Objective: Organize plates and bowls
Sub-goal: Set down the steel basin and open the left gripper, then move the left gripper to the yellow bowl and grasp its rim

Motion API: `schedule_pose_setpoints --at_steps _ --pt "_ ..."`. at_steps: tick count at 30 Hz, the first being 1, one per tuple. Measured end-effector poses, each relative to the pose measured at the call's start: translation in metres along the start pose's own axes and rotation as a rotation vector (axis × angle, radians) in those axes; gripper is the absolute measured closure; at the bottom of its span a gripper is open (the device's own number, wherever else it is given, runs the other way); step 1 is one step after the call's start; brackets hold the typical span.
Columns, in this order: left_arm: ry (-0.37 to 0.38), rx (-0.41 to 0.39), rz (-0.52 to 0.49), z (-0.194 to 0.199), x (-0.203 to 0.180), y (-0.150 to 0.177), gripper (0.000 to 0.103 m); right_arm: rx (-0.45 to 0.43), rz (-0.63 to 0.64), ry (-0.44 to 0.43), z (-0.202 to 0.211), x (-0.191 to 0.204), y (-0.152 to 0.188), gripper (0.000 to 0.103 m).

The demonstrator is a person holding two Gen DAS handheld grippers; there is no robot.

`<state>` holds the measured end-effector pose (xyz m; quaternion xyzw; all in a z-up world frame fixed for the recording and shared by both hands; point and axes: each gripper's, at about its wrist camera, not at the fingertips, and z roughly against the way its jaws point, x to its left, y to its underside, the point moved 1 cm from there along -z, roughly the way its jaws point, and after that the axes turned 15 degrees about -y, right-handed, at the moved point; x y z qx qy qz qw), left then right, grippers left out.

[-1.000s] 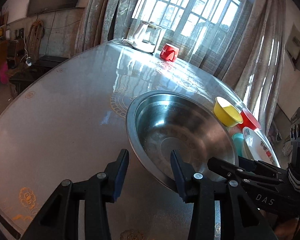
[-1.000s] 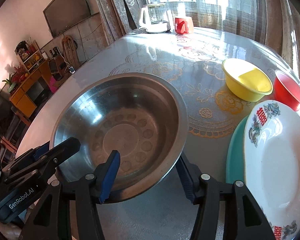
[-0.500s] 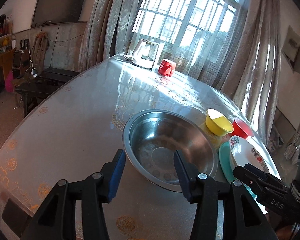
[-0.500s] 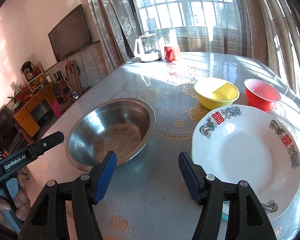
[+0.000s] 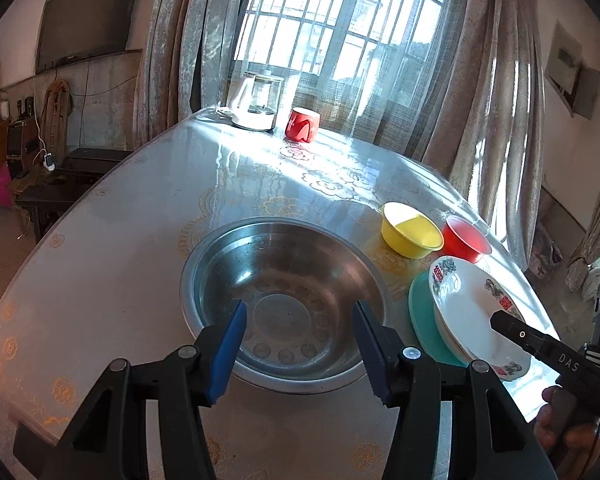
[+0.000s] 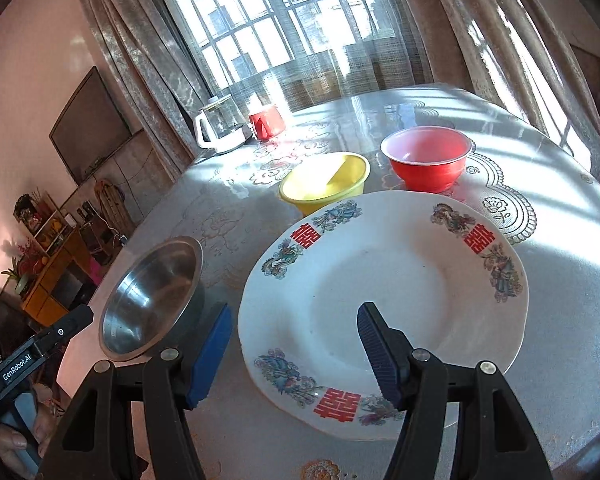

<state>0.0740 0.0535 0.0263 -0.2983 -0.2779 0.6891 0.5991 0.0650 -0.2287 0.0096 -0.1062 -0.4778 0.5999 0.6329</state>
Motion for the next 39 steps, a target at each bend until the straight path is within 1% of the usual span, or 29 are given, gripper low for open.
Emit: schedule_pose_setpoints --at_steps 3,10,14,19,28,32,39 --pt "0.003 -0.016 -0.022 -0.003 -0.011 -0.005 0.047 -0.002 -0.021 -0.002 0.002 -0.011 -0.004 0.037" --pt "0.007 -0.036 -0.113 -0.007 -0.044 -0.018 0.047 -0.004 -0.071 0.005 0.005 -0.031 -0.01 0.037" --pt "0.018 -0.032 -0.149 -0.012 -0.059 -0.02 0.044 0.003 -0.09 0.008 0.006 -0.039 -0.012 0.037" --pt "0.021 -0.02 -0.19 -0.018 -0.073 -0.02 0.044 0.012 -0.115 -0.008 0.004 -0.045 -0.016 0.037" --pt "0.023 0.017 -0.225 -0.033 -0.086 -0.018 0.044 0.029 -0.13 -0.04 0.001 -0.047 -0.028 0.037" --pt "0.026 0.024 -0.237 -0.038 -0.091 -0.019 0.044 0.038 -0.146 -0.072 -0.003 -0.049 -0.035 0.037" --pt "0.027 0.052 -0.241 -0.049 -0.097 -0.022 0.044 0.047 -0.173 -0.094 -0.008 -0.052 -0.043 0.037"
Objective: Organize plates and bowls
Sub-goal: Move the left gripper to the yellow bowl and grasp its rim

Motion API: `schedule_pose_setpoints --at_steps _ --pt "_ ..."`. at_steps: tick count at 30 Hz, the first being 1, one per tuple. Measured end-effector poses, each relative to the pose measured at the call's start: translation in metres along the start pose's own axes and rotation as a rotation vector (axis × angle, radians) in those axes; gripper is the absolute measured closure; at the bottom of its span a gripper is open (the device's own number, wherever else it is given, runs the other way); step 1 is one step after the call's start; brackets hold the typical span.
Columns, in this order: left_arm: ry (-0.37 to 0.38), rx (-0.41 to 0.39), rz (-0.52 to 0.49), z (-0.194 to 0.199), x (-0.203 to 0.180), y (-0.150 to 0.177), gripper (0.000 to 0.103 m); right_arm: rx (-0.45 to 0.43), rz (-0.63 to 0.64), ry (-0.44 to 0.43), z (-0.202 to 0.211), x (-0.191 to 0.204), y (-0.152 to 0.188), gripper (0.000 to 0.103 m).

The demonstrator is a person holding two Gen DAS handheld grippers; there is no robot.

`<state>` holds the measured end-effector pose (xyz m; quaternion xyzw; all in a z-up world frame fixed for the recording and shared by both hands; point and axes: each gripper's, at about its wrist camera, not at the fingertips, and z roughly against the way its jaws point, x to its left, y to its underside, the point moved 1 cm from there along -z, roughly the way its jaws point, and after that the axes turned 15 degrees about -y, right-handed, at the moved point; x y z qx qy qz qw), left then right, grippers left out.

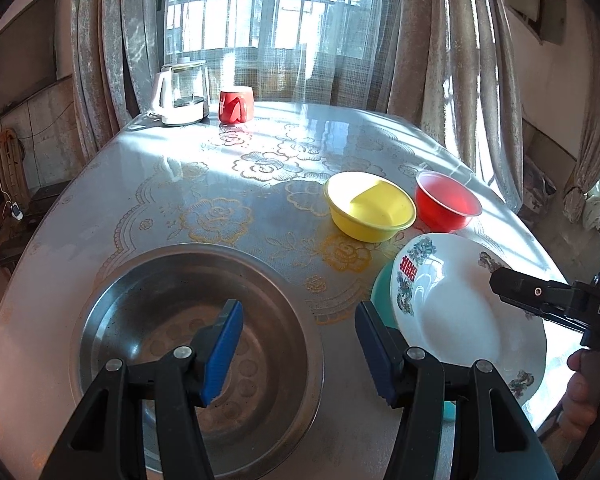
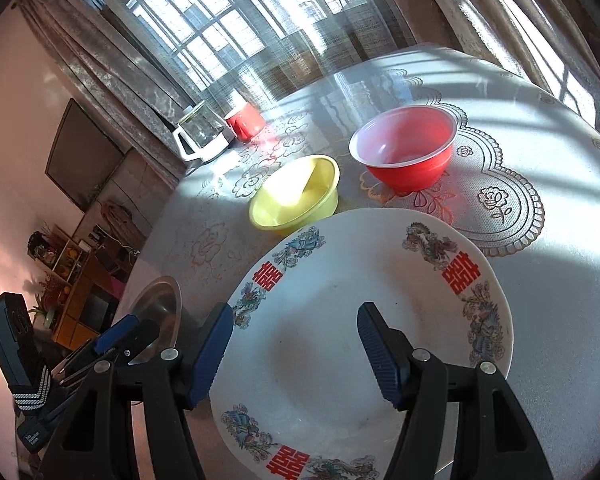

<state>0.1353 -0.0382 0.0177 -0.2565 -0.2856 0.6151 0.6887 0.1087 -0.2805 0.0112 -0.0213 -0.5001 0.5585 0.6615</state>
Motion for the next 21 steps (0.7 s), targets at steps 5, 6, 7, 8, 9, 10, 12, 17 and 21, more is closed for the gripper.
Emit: schedule_pose_setpoints --at_steps 5,6,7,8,9,10,12,17,21 --pt "0.009 0.021 -0.001 -0.009 -0.003 -0.003 0.044 0.004 -0.025 -0.016 -0.003 -0.004 -0.004 0.037" --pt "0.012 0.025 -0.002 -0.011 -0.003 -0.004 0.044 0.006 -0.033 -0.019 -0.005 -0.005 -0.005 0.037" --pt "0.015 0.029 -0.003 -0.013 -0.004 -0.006 0.044 0.009 -0.041 -0.022 -0.006 -0.006 -0.007 0.037" --pt "0.018 0.033 -0.003 -0.014 -0.004 -0.007 0.044 0.011 -0.043 -0.025 -0.007 -0.006 -0.008 0.037" --pt "0.021 0.038 -0.002 -0.016 -0.005 -0.009 0.044 0.014 -0.045 -0.028 -0.008 -0.007 -0.01 0.037" --pt "0.024 0.046 -0.001 -0.018 -0.005 -0.011 0.044 0.017 -0.048 -0.031 -0.01 -0.007 -0.011 0.037" --pt "0.028 0.061 0.005 -0.024 -0.005 -0.015 0.044 0.022 -0.052 -0.033 -0.013 -0.007 -0.014 0.037" --pt "0.065 0.088 0.046 -0.033 -0.002 -0.021 0.044 0.031 -0.04 -0.027 -0.019 -0.006 -0.02 0.037" --pt "0.103 0.088 0.07 -0.036 -0.004 -0.031 0.046 0.03 -0.02 -0.006 -0.025 -0.008 -0.028 0.037"
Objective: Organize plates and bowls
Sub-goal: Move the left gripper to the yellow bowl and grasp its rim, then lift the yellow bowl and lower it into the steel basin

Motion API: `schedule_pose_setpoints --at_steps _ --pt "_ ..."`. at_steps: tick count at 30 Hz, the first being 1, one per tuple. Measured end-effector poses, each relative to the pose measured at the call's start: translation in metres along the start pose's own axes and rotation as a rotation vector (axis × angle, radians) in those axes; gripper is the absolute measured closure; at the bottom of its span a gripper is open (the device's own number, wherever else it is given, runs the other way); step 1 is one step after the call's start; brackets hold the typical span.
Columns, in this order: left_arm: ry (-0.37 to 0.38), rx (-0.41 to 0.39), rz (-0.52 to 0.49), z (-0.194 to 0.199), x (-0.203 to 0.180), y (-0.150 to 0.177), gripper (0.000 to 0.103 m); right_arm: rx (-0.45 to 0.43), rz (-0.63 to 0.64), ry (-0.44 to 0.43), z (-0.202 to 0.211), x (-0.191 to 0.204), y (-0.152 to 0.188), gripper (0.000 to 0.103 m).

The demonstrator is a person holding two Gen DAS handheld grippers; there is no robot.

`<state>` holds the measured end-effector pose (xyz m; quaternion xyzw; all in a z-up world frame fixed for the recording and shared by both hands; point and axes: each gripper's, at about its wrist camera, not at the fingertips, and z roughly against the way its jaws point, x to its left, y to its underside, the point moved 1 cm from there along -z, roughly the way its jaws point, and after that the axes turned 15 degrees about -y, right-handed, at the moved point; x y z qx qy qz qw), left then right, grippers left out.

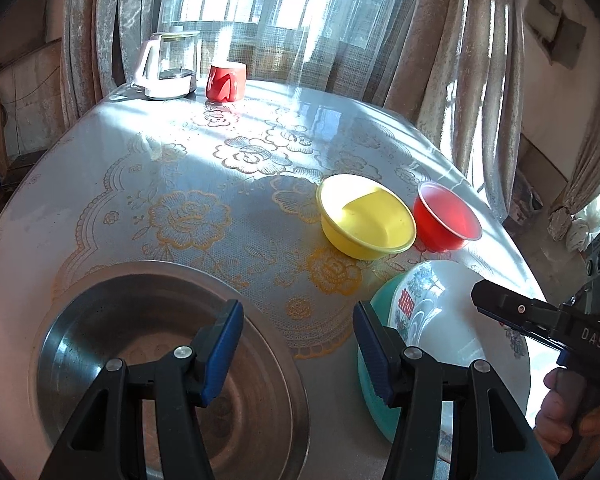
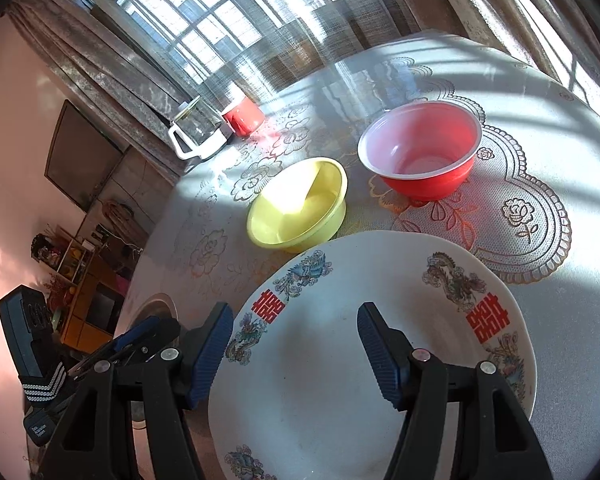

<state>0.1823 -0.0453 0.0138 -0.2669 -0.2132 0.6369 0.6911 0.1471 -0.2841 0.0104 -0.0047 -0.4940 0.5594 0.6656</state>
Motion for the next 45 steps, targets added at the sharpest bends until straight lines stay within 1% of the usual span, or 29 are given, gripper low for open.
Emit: schedule_pose_setpoints --at_steps 1,2,3,4,5,6,7,8,13,17,22,25,26,27,28,29,30,31,33,36,40,45 --pt "0.009 -0.004 0.002 -0.001 -0.001 -0.003 0.049 -0.006 0.001 -0.001 0.0 -0.001 -0.003 0.038" --pt "0.017 -0.003 0.006 -0.002 -0.002 -0.006 0.051 -0.012 0.001 -0.002 -0.001 -0.002 -0.006 0.043" --pt "0.029 0.003 0.013 -0.004 -0.003 -0.01 0.055 -0.012 -0.001 0.003 -0.002 -0.002 -0.01 0.047" --pt "0.043 0.01 0.02 -0.007 -0.004 -0.014 0.058 -0.01 -0.005 0.008 -0.005 -0.003 -0.014 0.053" --pt "0.058 0.017 0.029 -0.011 -0.005 -0.019 0.059 -0.009 -0.008 0.015 -0.007 -0.004 -0.018 0.058" --pt "0.068 0.023 0.038 -0.014 -0.006 -0.023 0.06 -0.006 -0.011 0.027 -0.011 -0.005 -0.022 0.06" --pt "0.073 0.028 0.047 -0.017 -0.008 -0.028 0.061 -0.003 -0.016 0.039 -0.014 -0.007 -0.027 0.065" --pt "0.078 0.029 0.053 -0.019 -0.009 -0.032 0.062 -0.002 -0.019 0.043 -0.017 -0.009 -0.032 0.066" --pt "0.088 0.051 0.084 -0.038 -0.019 -0.052 0.062 0.03 -0.054 0.058 -0.039 -0.02 -0.052 0.066" --pt "0.103 0.091 0.119 -0.058 -0.022 -0.066 0.062 0.05 -0.074 0.099 -0.056 -0.03 -0.063 0.066" --pt "0.094 0.142 0.14 -0.085 -0.028 -0.075 0.062 0.072 -0.081 0.134 -0.073 -0.041 -0.076 0.066" --pt "0.098 0.178 0.131 -0.1 -0.033 -0.076 0.063 0.088 -0.071 0.141 -0.081 -0.044 -0.081 0.066" --pt "0.111 0.187 0.126 -0.103 -0.035 -0.076 0.063 0.095 -0.064 0.15 -0.084 -0.044 -0.081 0.071" --pt "0.134 0.193 0.12 -0.106 -0.038 -0.075 0.065 0.103 -0.057 0.158 -0.087 -0.044 -0.081 0.076" --pt "0.154 0.196 0.114 -0.106 -0.041 -0.074 0.07 0.11 -0.049 0.159 -0.089 -0.044 -0.08 0.082" --pt "0.147 0.182 0.102 -0.104 -0.044 -0.073 0.07 0.116 -0.042 0.161 -0.091 -0.043 -0.079 0.084" --pt "0.144 0.163 0.089 -0.102 -0.046 -0.073 0.07 0.116 -0.031 0.175 -0.091 -0.043 -0.078 0.084" --pt "0.149 0.149 0.082 -0.099 -0.047 -0.073 0.07 0.114 -0.023 0.182 -0.091 -0.042 -0.078 0.085" --pt "0.174 0.144 0.095 -0.096 -0.044 -0.074 0.07 0.109 -0.031 0.18 -0.089 -0.044 -0.078 0.085" --pt "0.181 0.125 0.1 -0.088 -0.041 -0.076 0.07 0.093 -0.034 0.154 -0.083 -0.041 -0.08 0.085" --pt "0.176 0.098 0.108 -0.077 -0.037 -0.073 0.07 0.078 -0.011 0.143 -0.079 -0.028 -0.081 0.085" --pt "0.183 0.047 0.1 -0.049 -0.027 -0.065 0.07 0.066 -0.007 0.099 -0.069 -0.013 -0.075 0.085"
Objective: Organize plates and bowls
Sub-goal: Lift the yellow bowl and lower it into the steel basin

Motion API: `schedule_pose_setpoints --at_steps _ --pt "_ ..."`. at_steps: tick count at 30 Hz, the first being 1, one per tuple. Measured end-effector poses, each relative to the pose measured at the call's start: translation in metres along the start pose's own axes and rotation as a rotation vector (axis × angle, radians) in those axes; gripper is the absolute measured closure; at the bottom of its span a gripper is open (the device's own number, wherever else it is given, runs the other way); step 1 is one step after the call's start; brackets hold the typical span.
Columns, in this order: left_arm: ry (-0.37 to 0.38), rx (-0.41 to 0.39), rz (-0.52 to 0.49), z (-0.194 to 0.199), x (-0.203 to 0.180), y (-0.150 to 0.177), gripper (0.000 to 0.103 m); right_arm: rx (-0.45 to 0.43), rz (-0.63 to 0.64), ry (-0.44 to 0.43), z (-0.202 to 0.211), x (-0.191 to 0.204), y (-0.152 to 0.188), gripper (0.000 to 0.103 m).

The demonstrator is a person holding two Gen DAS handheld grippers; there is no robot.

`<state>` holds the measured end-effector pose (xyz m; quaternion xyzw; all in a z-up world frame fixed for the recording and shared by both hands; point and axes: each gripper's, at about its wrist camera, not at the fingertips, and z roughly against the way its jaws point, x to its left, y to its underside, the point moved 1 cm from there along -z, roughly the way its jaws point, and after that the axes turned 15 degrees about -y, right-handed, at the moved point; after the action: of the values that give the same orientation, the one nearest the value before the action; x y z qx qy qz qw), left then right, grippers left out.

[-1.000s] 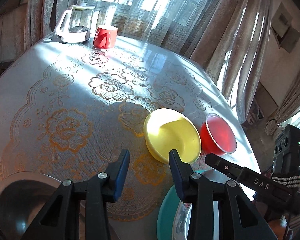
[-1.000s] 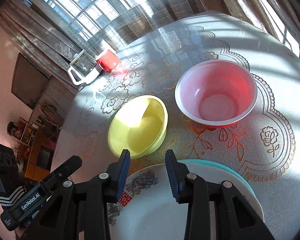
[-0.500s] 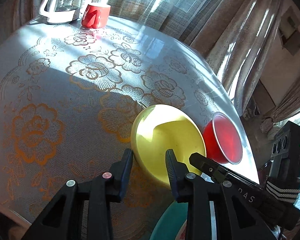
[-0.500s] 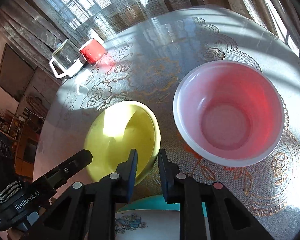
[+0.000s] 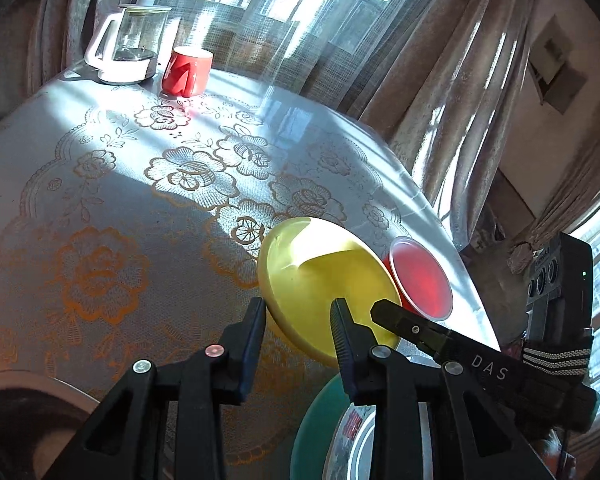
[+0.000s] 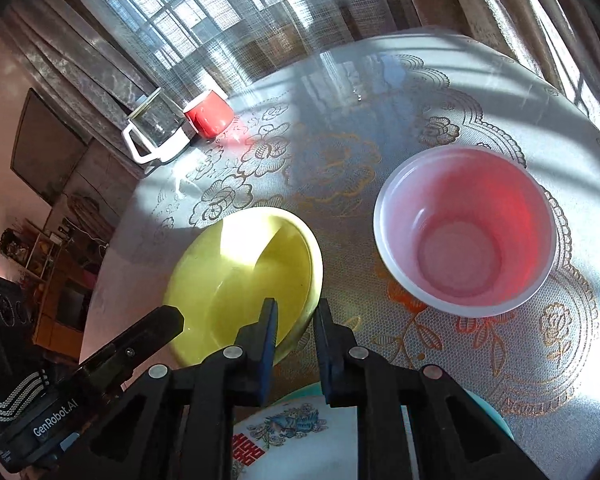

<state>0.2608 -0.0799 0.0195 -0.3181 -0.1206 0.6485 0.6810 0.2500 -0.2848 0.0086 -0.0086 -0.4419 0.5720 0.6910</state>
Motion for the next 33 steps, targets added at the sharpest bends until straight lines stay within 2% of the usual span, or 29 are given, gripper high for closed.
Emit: schedule_pose_setpoints --at_steps 7,16,28,33 --pt "-0.011 -0.073 -0.023 0.044 0.008 0.017 0.07 -0.021 0.035 -0.048 0.017 0.027 0.016 0.085" --pt "-0.016 -0.128 0.0 0.089 0.031 0.046 0.07 -0.012 0.069 -0.107 0.025 0.058 0.046 0.085" --pt "-0.018 -0.15 0.111 0.136 0.089 0.084 0.07 0.041 0.112 -0.212 0.014 0.104 0.086 0.084" --pt "-0.032 -0.159 0.156 0.148 0.111 0.097 0.07 0.093 0.148 -0.223 -0.004 0.122 0.105 0.084"
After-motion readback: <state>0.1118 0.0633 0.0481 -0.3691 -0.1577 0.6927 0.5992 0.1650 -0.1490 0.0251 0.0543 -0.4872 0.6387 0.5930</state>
